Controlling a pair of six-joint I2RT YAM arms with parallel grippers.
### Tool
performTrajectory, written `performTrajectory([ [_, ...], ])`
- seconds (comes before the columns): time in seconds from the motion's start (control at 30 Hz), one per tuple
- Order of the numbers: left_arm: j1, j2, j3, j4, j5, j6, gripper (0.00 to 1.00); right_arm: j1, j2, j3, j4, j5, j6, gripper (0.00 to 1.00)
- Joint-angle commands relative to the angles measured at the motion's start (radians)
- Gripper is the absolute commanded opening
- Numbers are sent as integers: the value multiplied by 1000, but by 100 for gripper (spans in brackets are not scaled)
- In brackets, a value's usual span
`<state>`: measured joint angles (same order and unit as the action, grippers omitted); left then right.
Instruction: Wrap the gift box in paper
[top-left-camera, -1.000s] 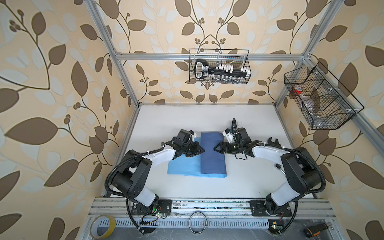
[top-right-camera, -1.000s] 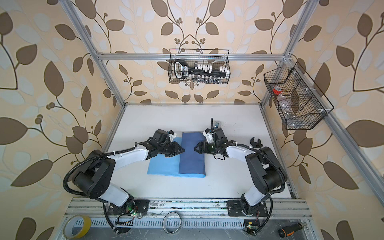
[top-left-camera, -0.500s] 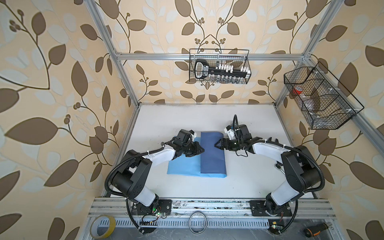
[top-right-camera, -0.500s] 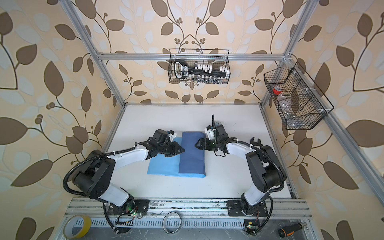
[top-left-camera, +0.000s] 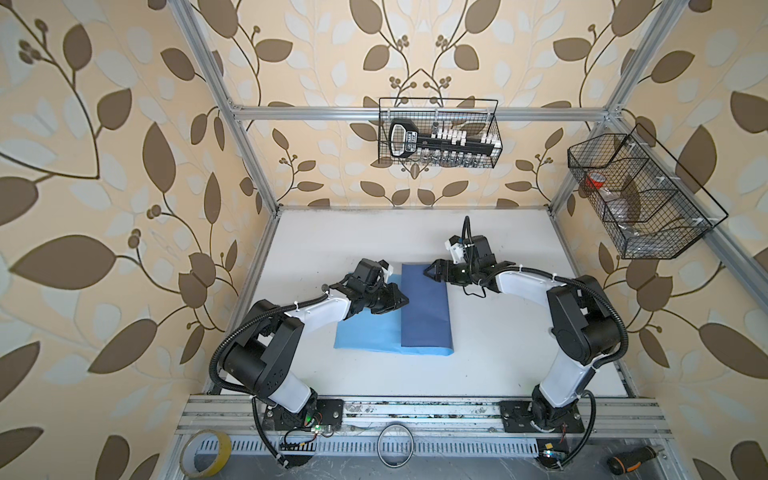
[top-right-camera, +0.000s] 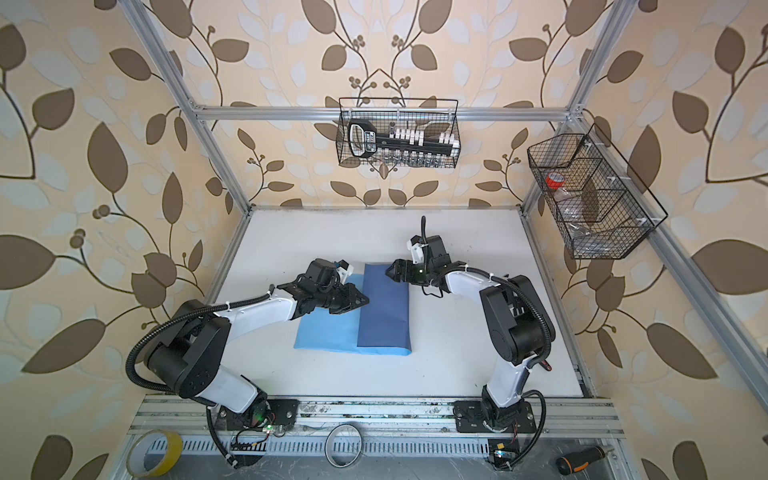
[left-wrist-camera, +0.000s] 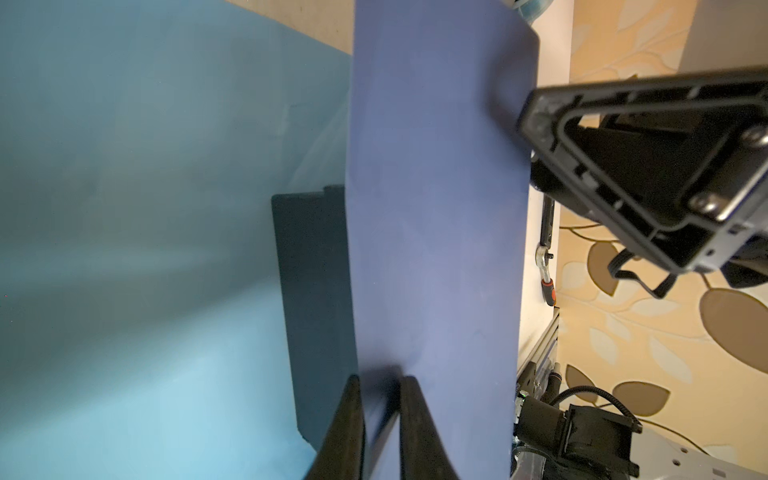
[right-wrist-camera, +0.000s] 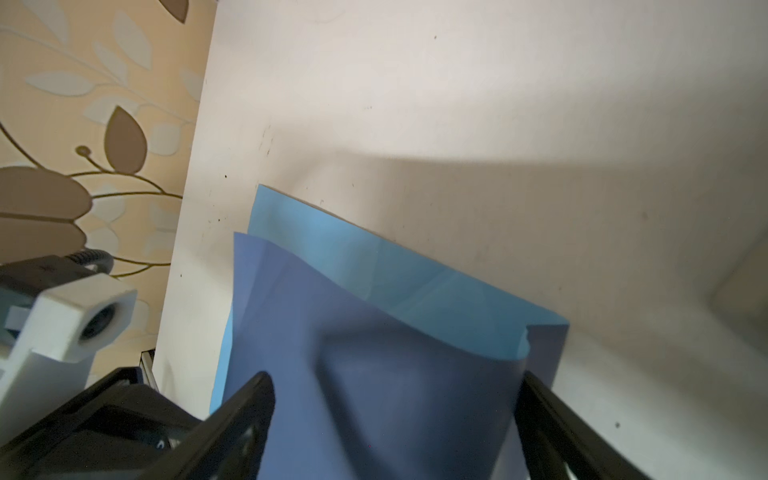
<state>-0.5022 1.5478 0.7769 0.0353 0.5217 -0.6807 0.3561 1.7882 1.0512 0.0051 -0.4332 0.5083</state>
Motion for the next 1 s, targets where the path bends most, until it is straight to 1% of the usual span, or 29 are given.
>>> performTrajectory([
  [0.0,-1,62,-25,-104,-64,32,15,-17,-3,38,15,35,3,91],
  [0.1,-1,63,-24,-104,-65,31,15,-18,-59,-8,-16,95,-19,91],
  [0.17,-1,66,-21,-103,-62,31,15,-16,-98,-62,-26,107,-24,91],
  [0.3,-1,69,-18,-100,-57,29,15,1,-174,-185,6,74,-8,92],
  [0.47,-1,72,-14,-103,-58,31,15,21,-206,-258,28,1,4,89],
  [0.73,-1,71,-18,-101,-61,27,14,-3,-237,-317,27,-72,-14,83],
  [0.87,-1,62,-24,-103,-64,29,15,-23,-263,-344,28,-101,-23,86],
  [0.97,0,60,-25,-105,-66,29,15,-36,-267,-358,32,-116,-25,86],
])
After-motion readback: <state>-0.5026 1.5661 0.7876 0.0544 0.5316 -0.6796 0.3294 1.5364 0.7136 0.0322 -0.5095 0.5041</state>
